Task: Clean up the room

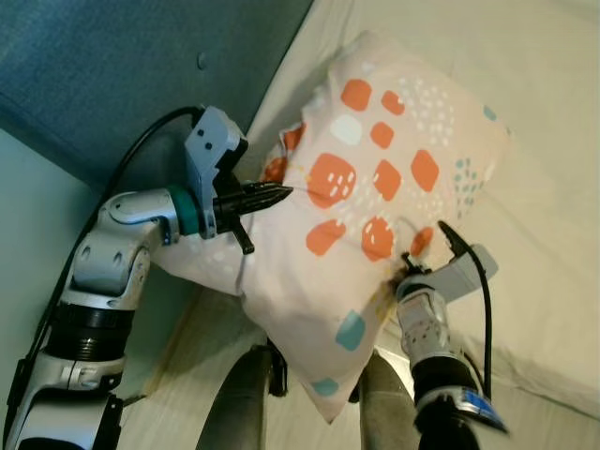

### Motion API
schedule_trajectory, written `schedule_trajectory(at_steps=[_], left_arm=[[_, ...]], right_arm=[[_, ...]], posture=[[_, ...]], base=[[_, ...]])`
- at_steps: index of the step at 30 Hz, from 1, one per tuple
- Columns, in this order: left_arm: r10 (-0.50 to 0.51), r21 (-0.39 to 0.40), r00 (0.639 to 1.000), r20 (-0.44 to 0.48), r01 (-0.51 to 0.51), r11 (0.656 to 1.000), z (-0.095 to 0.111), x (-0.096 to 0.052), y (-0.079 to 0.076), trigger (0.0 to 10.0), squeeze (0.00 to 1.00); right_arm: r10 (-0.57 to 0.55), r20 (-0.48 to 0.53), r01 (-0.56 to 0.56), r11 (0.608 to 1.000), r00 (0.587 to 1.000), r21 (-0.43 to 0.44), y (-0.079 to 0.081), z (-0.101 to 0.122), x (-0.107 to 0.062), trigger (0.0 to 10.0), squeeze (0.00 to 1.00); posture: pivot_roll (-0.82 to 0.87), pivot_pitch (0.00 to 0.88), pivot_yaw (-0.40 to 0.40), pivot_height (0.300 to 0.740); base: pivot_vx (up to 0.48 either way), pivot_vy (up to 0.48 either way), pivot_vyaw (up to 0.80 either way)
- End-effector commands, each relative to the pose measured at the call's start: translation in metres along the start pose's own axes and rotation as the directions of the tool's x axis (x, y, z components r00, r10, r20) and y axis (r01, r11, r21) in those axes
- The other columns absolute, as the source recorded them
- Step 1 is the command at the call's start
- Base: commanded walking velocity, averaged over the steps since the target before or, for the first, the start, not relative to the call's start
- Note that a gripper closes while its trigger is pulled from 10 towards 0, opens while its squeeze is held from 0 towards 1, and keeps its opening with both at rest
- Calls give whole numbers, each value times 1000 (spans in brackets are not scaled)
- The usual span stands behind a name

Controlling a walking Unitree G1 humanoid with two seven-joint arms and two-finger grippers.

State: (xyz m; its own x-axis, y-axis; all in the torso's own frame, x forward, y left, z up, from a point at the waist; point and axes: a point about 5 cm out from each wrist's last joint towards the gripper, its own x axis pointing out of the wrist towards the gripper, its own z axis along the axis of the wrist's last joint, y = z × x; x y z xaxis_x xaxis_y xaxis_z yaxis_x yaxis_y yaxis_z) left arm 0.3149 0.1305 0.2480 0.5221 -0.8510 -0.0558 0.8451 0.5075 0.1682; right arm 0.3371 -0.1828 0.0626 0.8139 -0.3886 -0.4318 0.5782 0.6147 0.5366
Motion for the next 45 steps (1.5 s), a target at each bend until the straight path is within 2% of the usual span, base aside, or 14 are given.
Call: schedule_trajectory(at_steps=[1,8,11,17,22,26,28,30,34,40,41,43,44,45], left_arm=[[1,-3,999,37,-1,1000,7,-7,-1,0,0],[10,-7,997,77,-9,1000,24,-9,-4,0,0],[8,-16,995,95,-7,1000,33,-11,-7,0,0],[9,-23,993,115,-7,1000,41,-12,-11,0,0],[36,-10,982,183,-35,999,59,-12,-15,0,0],[55,-9,976,209,-54,998,65,-12,-14,0,0],[66,-14,973,222,-64,998,69,-15,-16,0,0],[66,-14,973,222,-64,998,69,-15,-16,0,0],[109,-31,970,219,-105,994,70,-25,-19,0,0],[255,-55,946,201,-249,967,65,-36,-8,0,0],[370,-12,923,102,-371,929,47,-36,3,0,0],[396,-7,918,40,-396,918,35,-34,6,0,0],[409,-6,913,0,-409,913,28,-32,7,4431,0],[405,-1,913,-49,-405,914,18,-29,7,10000,0]], right_arm=[[-63,-28,63,998,998,0,-15,-8,1,10000,0],[-101,3,101,991,995,83,-5,15,12,10000,0],[42,-86,-25,982,995,188,21,17,16,10000,0],[134,-140,-95,963,981,253,36,19,16,10000,0],[296,-172,-203,886,939,417,64,31,14,10000,0],[355,-121,-277,865,927,419,74,42,14,10000,0],[457,-36,-407,822,889,398,91,62,11,10000,0],[457,-36,-407,822,889,398,91,62,11,10000,0],[531,65,-520,788,845,330,109,96,8,10000,0],[570,63,-562,778,819,281,119,102,5,10000,0],[591,41,-580,771,805,263,123,96,3,10000,0],[600,34,-586,766,799,264,123,92,2,10000,0],[606,30,-590,762,795,267,123,90,2,10000,0],[606,22,-589,763,795,268,122,84,2,10000,0]], posture=[[25,368,132,726],[44,366,132,726],[66,376,128,726],[87,384,120,726],[130,396,101,726],[145,397,96,726],[161,400,83,726],[161,400,83,726],[180,407,72,726],[183,403,71,726],[182,402,70,726],[182,401,66,726],[182,401,66,726],[174,402,68,726]], base=[[0,0,0],[0,0,0],[0,0,0],[0,0,0],[0,0,0],[0,0,0],[0,0,0],[0,0,0],[0,0,0],[0,0,0],[0,0,0],[0,0,0],[0,0,0],[0,0,0]])
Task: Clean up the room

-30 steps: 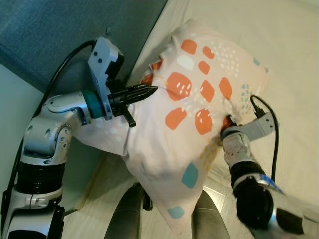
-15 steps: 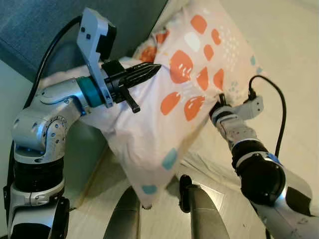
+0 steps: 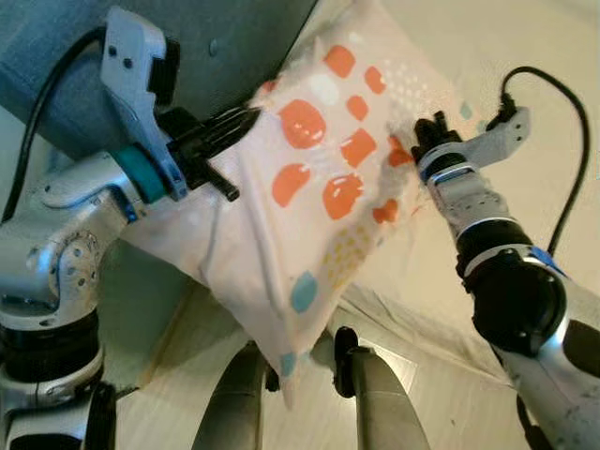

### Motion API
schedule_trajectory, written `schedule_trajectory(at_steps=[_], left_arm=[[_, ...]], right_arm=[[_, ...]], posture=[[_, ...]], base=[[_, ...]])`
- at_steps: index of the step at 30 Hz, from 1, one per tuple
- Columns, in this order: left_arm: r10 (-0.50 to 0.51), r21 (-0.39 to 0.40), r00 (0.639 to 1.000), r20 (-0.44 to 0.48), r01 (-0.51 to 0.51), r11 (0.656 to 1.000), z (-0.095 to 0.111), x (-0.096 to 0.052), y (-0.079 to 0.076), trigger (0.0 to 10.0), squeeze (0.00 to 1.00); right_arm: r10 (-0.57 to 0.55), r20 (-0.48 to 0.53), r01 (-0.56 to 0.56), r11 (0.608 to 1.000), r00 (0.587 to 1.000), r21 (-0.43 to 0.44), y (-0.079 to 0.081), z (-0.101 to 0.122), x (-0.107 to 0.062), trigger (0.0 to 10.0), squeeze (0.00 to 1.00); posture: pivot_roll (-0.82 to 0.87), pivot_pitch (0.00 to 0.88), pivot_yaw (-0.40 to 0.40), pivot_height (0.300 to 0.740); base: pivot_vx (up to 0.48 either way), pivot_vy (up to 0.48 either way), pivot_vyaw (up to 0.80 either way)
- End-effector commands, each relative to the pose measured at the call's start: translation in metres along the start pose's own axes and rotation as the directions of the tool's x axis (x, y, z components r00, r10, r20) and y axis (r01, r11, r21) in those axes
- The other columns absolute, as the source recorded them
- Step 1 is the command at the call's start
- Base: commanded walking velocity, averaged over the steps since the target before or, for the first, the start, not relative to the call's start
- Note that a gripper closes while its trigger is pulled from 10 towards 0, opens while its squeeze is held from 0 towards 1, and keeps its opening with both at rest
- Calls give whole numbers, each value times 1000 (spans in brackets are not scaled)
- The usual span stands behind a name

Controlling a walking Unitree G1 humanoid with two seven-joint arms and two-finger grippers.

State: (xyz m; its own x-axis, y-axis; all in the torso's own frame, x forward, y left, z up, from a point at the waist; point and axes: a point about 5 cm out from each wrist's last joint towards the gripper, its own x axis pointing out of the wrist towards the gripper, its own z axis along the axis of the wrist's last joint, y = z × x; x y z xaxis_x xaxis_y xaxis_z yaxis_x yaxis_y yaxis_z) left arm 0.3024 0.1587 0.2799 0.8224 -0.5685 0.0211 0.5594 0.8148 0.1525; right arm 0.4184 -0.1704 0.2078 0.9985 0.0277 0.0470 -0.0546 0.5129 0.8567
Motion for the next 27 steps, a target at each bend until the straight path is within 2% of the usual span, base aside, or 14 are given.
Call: schedule_trajectory(at_steps=[1,3,4,9,10,14,15,16,17,20,21,22,23,27], left_arm=[[-4,23,999,-52,5,1000,-11,2,-4,10000,0],[-9,48,991,-133,16,999,-24,5,-6,10000,0],[-18,68,971,-238,36,997,-40,7,-9,10000,0],[-19,170,930,-367,87,982,-63,8,-12,10000,0],[-15,184,933,-359,87,979,-64,10,-12,10000,1000],[16,244,947,-321,66,967,-62,17,-9,10000,1000],[46,284,971,-235,23,959,-51,24,-6,10000,1000],[46,284,971,-235,23,959,-51,24,-6,10000,1000],[83,311,992,-95,-50,949,-33,32,-2,10000,1000],[97,295,995,0,-93,951,-19,34,0,10000,1000],[90,290,995,41,-98,952,-10,35,1,10000,275],[90,290,995,41,-98,952,-10,35,1,10000,275],[83,296,994,70,-100,950,-4,35,1,10000,0],[14,276,993,117,-46,960,6,40,-9,10000,0]], right_arm=[[-32,-43,32,999,999,-1,-15,-13,-5,10000,0],[-34,-52,34,999,998,13,-18,-19,-7,10000,0],[-27,-63,28,999,998,15,-20,-25,-9,10000,0],[1,-76,2,999,997,38,-26,-37,-13,10000,0],[10,-77,-7,999,997,37,-27,-40,-14,10000,0],[32,-78,-30,999,996,33,-31,-47,-18,10000,0],[44,-77,-43,999,996,12,-35,-50,-21,10000,0],[44,-77,-43,999,996,12,-35,-50,-21,10000,0],[61,-74,-63,998,995,-17,-39,-54,-25,10000,0],[76,-74,-79,996,994,-51,-42,-56,-28,10000,0],[89,-75,-95,992,993,-82,-44,-58,-31,10000,0],[89,-75,-95,992,993,-82,-44,-58,-31,10000,0],[101,-76,-109,988,992,-108,-45,-60,-33,10000,0],[142,-64,-153,967,988,-203,-50,-70,-48,10000,0]], posture=[[174,402,68,726],[161,401,74,726],[148,399,78,726],[129,394,86,726],[117,386,89,726],[104,378,95,726],[93,373,98,726],[93,373,98,726],[81,366,102,726],[65,358,106,726],[60,355,107,726],[60,355,107,726],[53,351,110,726],[37,339,118,726]], base=[[0,0,0],[0,0,0],[0,0,0],[0,0,0],[0,0,0],[0,0,0],[0,0,0],[0,0,0],[0,0,0],[0,0,0],[0,0,0],[0,0,0],[0,0,0],[0,0,0]])
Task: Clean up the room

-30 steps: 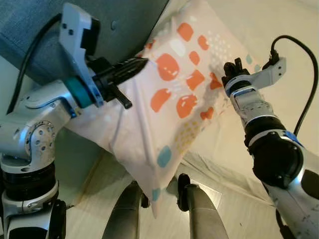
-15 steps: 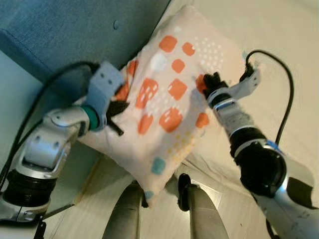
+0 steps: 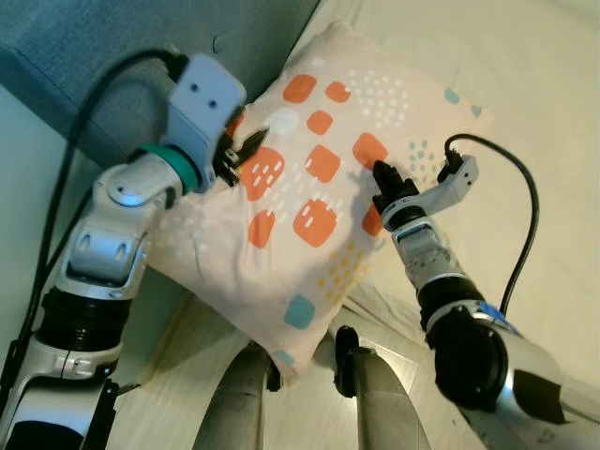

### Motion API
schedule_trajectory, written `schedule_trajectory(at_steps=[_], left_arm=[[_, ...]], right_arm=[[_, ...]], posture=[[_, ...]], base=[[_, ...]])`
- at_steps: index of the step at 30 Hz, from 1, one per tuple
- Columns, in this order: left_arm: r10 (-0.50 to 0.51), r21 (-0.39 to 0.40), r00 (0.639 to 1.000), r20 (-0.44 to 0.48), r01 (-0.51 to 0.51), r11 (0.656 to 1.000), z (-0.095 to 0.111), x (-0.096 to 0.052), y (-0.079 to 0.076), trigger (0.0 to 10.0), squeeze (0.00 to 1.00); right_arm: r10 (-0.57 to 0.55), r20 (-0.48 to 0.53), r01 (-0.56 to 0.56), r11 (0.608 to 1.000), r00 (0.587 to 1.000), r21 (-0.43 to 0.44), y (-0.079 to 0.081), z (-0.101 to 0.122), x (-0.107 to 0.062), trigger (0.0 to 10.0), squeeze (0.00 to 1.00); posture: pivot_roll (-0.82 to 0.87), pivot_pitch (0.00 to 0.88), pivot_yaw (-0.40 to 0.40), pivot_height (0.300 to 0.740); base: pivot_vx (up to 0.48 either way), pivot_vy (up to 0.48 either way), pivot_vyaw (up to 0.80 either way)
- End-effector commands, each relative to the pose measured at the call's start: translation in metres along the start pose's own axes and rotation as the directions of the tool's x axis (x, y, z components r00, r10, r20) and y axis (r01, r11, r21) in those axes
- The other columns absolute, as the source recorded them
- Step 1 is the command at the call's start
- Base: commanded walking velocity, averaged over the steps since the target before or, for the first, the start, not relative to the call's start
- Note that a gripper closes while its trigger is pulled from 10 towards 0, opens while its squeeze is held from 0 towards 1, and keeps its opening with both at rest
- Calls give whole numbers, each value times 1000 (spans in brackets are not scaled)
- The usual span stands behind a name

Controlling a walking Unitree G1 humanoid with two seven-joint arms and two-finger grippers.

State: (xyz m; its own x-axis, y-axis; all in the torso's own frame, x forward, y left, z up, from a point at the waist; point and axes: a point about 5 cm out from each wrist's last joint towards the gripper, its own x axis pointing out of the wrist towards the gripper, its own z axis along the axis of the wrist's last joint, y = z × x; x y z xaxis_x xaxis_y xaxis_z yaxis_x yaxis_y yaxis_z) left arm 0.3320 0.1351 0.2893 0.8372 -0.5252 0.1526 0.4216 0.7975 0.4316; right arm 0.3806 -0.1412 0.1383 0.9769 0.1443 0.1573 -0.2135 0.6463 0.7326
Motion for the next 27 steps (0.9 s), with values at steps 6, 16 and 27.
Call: schedule_trajectory(at_steps=[6,16,27], left_arm=[[-94,-83,983,-158,82,993,-33,25,-30,10000,0],[-79,-78,932,-353,55,995,-67,73,-54,10000,0],[-98,-30,911,-400,94,995,-88,74,-67,10000,0]], right_arm=[[-51,-13,50,996,999,-68,-6,-30,-32,10000,0],[-102,65,115,959,993,-261,-2,-35,-61,10000,0],[-135,162,187,910,977,-371,2,-14,-74,10000,0]], posture=[[11,326,128,726],[-67,292,155,726],[-85,262,183,726]], base=[[0,0,0],[0,0,0],[0,0,0]])
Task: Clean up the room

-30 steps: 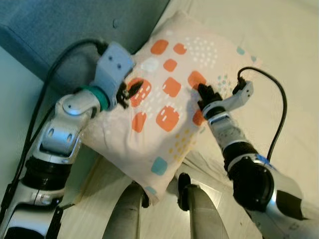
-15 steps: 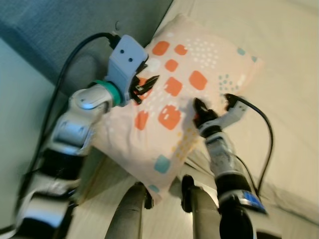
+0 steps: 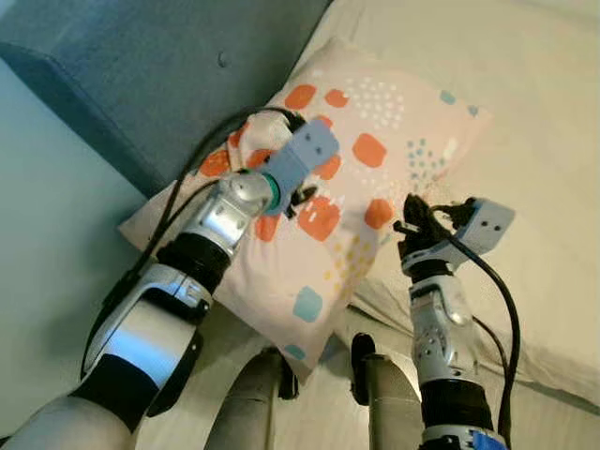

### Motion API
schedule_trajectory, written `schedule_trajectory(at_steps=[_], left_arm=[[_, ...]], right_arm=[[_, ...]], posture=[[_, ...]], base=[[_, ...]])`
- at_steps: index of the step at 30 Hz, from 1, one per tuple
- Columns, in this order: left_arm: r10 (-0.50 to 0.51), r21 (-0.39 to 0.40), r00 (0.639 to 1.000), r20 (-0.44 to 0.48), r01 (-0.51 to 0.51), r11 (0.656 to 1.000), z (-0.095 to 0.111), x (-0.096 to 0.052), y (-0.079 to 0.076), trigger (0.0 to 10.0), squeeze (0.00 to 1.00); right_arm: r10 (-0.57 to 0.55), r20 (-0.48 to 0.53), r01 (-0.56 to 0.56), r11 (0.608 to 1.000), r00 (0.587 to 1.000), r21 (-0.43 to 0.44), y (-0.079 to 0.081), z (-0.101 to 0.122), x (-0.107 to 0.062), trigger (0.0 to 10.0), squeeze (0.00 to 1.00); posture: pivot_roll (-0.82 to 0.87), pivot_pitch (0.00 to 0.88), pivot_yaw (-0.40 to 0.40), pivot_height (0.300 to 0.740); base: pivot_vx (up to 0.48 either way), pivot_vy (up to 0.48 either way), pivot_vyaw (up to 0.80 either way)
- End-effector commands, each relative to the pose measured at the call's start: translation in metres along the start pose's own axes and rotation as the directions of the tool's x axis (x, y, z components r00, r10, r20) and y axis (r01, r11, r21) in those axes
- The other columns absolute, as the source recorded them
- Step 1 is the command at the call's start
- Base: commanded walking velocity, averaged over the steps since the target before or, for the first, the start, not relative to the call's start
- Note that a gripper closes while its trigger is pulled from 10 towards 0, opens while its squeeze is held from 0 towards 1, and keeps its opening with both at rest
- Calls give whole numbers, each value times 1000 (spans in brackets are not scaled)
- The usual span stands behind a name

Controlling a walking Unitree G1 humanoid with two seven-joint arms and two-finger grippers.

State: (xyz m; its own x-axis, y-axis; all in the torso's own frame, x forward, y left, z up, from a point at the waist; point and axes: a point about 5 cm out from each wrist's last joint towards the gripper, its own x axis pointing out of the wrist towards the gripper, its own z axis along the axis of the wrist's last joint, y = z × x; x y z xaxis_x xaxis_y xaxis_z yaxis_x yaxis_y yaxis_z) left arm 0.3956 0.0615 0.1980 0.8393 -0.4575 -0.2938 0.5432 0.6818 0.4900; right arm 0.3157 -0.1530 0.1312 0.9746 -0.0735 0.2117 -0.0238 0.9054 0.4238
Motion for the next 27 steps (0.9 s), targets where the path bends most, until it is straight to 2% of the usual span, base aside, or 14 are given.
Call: schedule_trajectory(at_steps=[1,2,3,4,7,8,11,14,17,21,24,25,26,27], left_arm=[[42,-99,999,17,-40,994,-8,-1,3,10000,0],[77,-161,994,75,-64,985,-5,-5,8,10000,0],[77,-161,994,75,-64,985,-5,-5,8,10000,0],[101,-208,988,114,-76,975,-5,-9,12,10000,0],[185,-347,969,164,-119,930,-18,-26,26,10000,0],[210,-363,962,172,-136,922,-23,-33,31,10000,0],[223,-368,958,177,-146,918,-25,-37,33,10000,0],[285,-373,939,193,-198,906,-38,-68,44,10000,0],[313,-382,929,196,-221,897,-39,-80,46,10000,0],[311,-388,928,203,-216,896,-41,-86,38,10000,0],[314,-425,925,213,-201,882,-45,-87,29,10000,0],[314,-425,925,213,-201,882,-45,-87,29,10000,0],[322,-452,921,220,-196,870,-45,-87,25,10000,0],[322,-452,921,220,-196,870,-45,-87,25,10000,0]], right_arm=[[-16,-48,18,999,999,26,7,-14,-11,10000,0],[-3,-47,4,1000,999,20,11,-15,-12,10000,0],[-3,-47,4,1000,999,20,11,-15,-12,10000,0],[14,-46,-13,1000,999,8,15,-15,-13,10000,0],[54,-60,-55,998,997,-12,26,-17,-17,10000,0],[34,-70,-33,999,997,25,25,-18,-18,10000,0],[1,-82,6,997,997,80,22,-20,-19,10000,0],[-100,-154,138,955,983,261,5,-31,-21,10000,0],[-134,-178,184,934,975,306,-4,-34,-19,10000,0],[-129,-172,174,942,977,286,-7,-30,-13,10000,0],[-89,-147,118,971,985,206,-4,-23,-8,10000,0],[-89,-147,118,971,985,206,-4,-23,-8,10000,0],[-67,-127,87,984,990,157,-2,-18,-6,10000,0],[-67,-127,87,984,990,157,-2,-18,-6,10000,0]], posture=[[-85,262,183,726],[-90,251,181,726],[-90,251,181,726],[-92,248,181,726],[-100,226,173,726],[-95,216,166,726],[-91,211,162,726],[-65,170,133,726],[-61,158,124,726],[-69,144,119,726],[-88,131,112,726],[-88,131,112,726],[-94,123,107,726],[-94,123,107,726]], base=[[0,0,0],[0,0,0],[0,0,0],[0,0,0],[0,0,0],[0,0,0],[0,0,0],[0,0,0],[0,0,0],[0,0,0],[0,0,0],[0,0,0],[0,0,0],[0,0,0]])
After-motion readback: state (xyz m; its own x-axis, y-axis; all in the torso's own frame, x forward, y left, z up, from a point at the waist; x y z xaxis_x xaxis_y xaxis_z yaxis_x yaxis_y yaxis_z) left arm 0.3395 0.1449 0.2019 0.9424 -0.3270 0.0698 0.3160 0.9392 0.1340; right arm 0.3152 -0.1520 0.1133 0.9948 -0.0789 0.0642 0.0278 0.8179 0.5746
